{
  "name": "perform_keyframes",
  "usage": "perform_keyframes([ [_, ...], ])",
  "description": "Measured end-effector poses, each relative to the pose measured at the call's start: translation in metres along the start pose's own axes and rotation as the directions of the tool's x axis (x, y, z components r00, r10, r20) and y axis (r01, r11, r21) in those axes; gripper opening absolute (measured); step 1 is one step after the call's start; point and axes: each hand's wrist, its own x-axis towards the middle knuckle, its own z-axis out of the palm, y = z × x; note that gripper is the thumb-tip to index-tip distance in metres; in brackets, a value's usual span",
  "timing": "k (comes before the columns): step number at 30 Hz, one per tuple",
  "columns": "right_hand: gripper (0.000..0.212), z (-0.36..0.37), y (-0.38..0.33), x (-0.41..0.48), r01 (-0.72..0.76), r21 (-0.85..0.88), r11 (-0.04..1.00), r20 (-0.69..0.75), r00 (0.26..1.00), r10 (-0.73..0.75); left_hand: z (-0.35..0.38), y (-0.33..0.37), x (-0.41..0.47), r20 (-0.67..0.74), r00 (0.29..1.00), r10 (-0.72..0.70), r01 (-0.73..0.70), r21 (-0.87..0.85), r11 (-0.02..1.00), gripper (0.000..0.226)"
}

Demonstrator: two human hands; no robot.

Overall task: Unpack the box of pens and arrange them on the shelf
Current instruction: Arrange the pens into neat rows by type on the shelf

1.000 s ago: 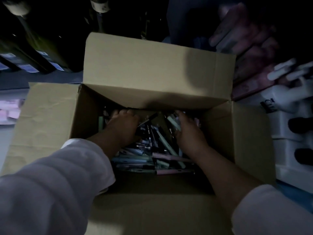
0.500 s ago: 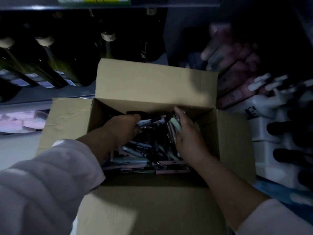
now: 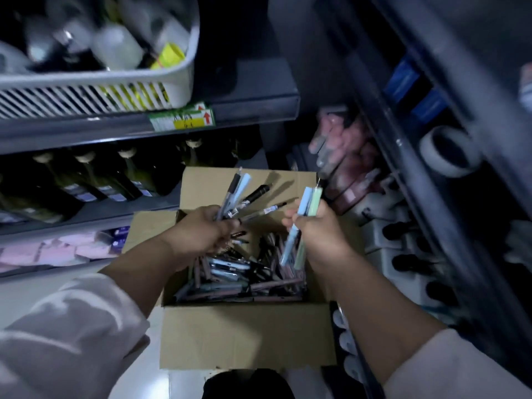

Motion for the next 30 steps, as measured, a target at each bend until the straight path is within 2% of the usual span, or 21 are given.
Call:
perform_keyframes([
  [2,0.025,-0.006,-0.013,-0.013,-0.082,0.121,0.989,-0.001,0.997,0.082,0.006,0.020,-0.022,0.008,1.000,-0.006,0.007,-0.075,0.997,0.011],
  [5,0.020,-0.017,-0.036,-0.038,-0.217,0.323,0.921,0.031,0.975,0.219,0.017,0.047,-0.054,0.030,1.000,-0.001,0.006,-0.170,0.986,0.013],
  [8,0.018,-0.027,-0.061,-0.069,-0.246,0.433,0.867,0.112,0.969,0.220,0.030,0.074,-0.084,0.068,0.998,0.013,0.004,-0.247,0.969,0.015],
  [12,0.014,-0.047,-0.090,-0.113,-0.153,0.470,0.869,0.108,0.987,0.116,0.047,0.106,-0.120,0.117,0.992,0.050,-0.030,-0.166,0.986,0.021],
  [16,0.008,-0.067,-0.105,-0.155,-0.050,0.468,0.882,0.010,0.999,0.051,0.060,0.128,-0.157,0.170,0.980,0.098,-0.089,-0.060,0.994,0.005],
  [18,0.021,-0.073,-0.108,-0.181,-0.018,0.435,0.900,-0.065,0.997,0.051,0.065,0.136,-0.175,0.217,0.970,0.108,-0.102,-0.038,0.994,0.002],
  [19,0.026,-0.075,-0.108,-0.194,0.007,0.450,0.893,-0.094,0.995,0.039,0.066,0.139,-0.184,0.250,0.961,0.120,-0.116,-0.033,0.993,0.002],
  [22,0.016,-0.079,-0.109,-0.240,0.099,0.584,0.806,-0.133,0.991,-0.025,0.071,0.143,-0.210,0.344,0.929,0.137,-0.152,0.016,0.988,0.006],
  [25,0.017,-0.080,-0.103,-0.289,0.130,0.571,0.811,-0.187,0.982,-0.026,0.083,0.138,-0.234,0.433,0.882,0.185,-0.222,0.036,0.974,0.012],
  [27,0.019,-0.101,-0.081,-0.364,0.250,0.547,0.799,-0.384,0.923,-0.025,0.119,0.132,-0.289,0.580,0.795,0.180,-0.274,0.077,0.959,0.013],
  [28,0.020,-0.101,-0.082,-0.366,0.227,0.548,0.805,-0.376,0.927,-0.006,0.119,0.130,-0.290,0.582,0.791,0.185,-0.264,0.053,0.963,0.014],
  [30,0.017,-0.128,-0.060,-0.406,0.302,0.518,0.800,-0.493,0.870,-0.009,0.147,0.128,-0.319,0.632,0.754,0.178,-0.302,0.094,0.949,0.027],
])
